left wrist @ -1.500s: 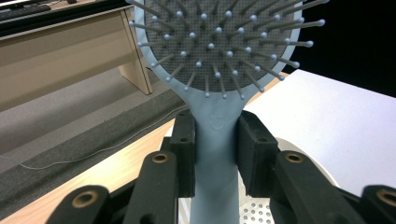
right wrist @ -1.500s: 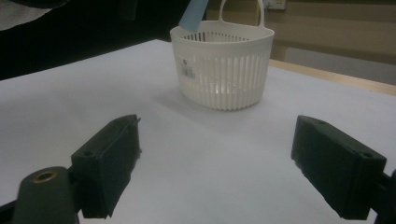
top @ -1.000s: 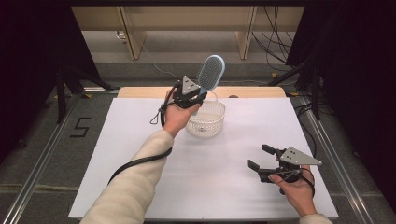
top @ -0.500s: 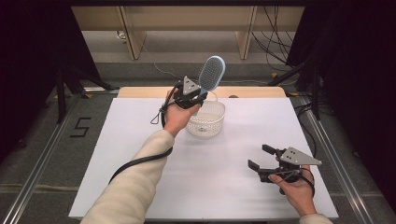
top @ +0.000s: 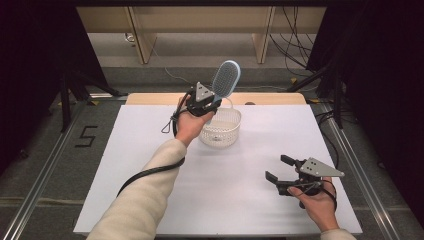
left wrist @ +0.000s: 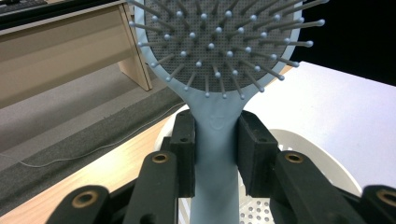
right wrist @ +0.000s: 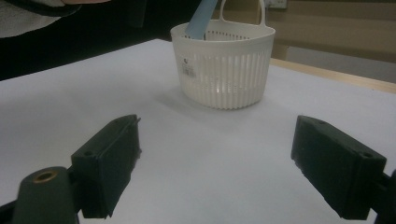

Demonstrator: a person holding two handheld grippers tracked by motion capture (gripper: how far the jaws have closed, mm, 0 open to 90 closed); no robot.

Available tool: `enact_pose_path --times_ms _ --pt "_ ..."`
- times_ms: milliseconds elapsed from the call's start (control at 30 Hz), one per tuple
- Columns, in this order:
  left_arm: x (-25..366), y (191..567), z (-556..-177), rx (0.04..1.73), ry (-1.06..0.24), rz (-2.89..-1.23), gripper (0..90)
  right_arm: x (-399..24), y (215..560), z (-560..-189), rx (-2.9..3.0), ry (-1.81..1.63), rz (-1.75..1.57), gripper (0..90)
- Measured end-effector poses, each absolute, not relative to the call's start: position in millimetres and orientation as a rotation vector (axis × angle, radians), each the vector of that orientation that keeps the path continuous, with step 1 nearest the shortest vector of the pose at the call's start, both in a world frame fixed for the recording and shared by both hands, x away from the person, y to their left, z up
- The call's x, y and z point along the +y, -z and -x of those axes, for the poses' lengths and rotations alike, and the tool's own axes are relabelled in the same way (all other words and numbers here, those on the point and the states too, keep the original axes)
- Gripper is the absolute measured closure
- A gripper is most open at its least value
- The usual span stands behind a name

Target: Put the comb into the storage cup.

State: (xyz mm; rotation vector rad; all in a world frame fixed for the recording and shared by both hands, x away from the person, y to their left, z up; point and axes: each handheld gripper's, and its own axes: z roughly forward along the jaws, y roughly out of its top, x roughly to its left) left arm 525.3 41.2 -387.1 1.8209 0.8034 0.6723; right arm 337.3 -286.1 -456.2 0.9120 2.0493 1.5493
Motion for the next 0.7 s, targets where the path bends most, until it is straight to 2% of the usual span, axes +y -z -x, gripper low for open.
enact_pose_path --times_ms 700 --pt "38.3 394.5 -526.3 0.799 -0.659 -1.831 70.0 -286.3 456.7 -337.7 2.050 -1.549 -0.912 16.3"
